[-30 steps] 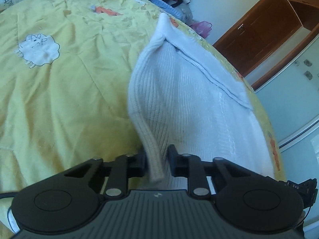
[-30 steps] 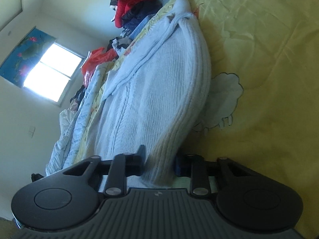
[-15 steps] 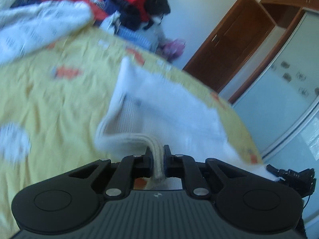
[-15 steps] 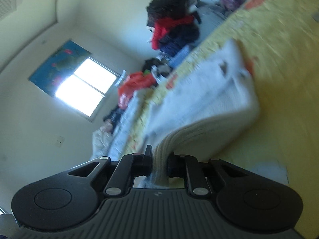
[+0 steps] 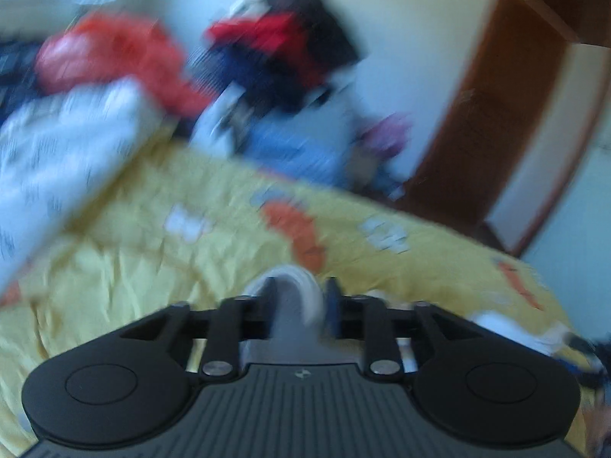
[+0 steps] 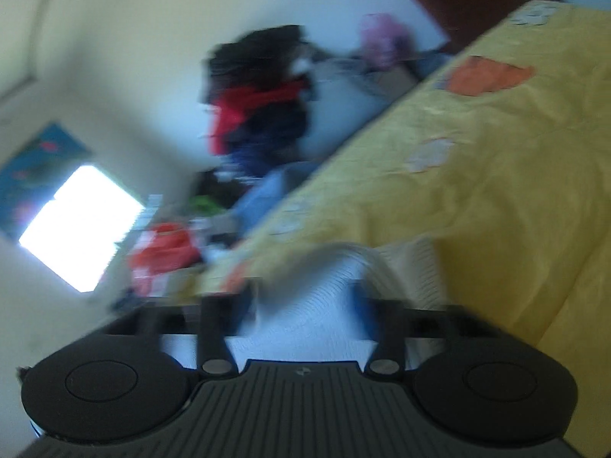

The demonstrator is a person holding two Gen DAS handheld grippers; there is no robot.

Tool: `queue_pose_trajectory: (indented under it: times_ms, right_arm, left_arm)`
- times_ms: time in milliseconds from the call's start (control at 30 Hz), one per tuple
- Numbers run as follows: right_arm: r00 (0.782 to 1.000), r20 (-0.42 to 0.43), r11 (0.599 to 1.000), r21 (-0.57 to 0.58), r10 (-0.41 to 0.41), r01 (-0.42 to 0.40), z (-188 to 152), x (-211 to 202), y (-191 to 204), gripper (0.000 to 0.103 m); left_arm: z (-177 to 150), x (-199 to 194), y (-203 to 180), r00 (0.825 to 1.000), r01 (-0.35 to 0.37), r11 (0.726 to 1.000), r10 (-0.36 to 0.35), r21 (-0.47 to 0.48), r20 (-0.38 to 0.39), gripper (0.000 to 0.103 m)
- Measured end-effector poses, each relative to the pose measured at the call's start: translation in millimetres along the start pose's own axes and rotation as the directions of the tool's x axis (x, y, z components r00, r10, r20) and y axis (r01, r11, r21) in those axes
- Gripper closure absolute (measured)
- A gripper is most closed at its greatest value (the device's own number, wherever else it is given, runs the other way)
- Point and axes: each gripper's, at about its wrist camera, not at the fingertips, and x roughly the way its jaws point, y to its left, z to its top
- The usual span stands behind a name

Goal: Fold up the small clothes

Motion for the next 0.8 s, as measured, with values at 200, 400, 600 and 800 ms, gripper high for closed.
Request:
queue_pose_trajectory:
  times_ms: [200, 400, 600, 800]
  right_arm:
    - [1.0, -0.016, 0.983, -0.184, 0.021, -0.024, -36.8, -45.0, -3.5, 0.033]
    - [0.999, 0.009, 0.986, -0.161, -0.045, 0.046, -71.5, -105.0, -27.4, 0.029]
    - [0.993, -0.087, 0.997, 0.005, -0.075, 0.075, -100.1, -101.1, -61.6, 0.03]
    - [0.998, -0.067, 0.992, 0.125, 0.0, 0.009, -103.4, -57.6, -48.4, 0.019]
  left_arm:
    - [-37.0, -13.1, 18.4, 0.993, 0.0, 0.999, 0.006, -0.05, 0.114, 0.02]
    - [-107.5, -55.7, 42.1, 0.995, 0.007, 0.996, 0.002, -0.094, 0.099, 0.018]
    - [-161.7, -54.3, 66.2, 0.997, 0.071, 0.949, -0.077, -0.308, -0.009, 0.018]
    - [-153.0, -26.3, 50.2, 0.998, 0.061, 0.925, -0.049, -0.375, 0.042, 0.015]
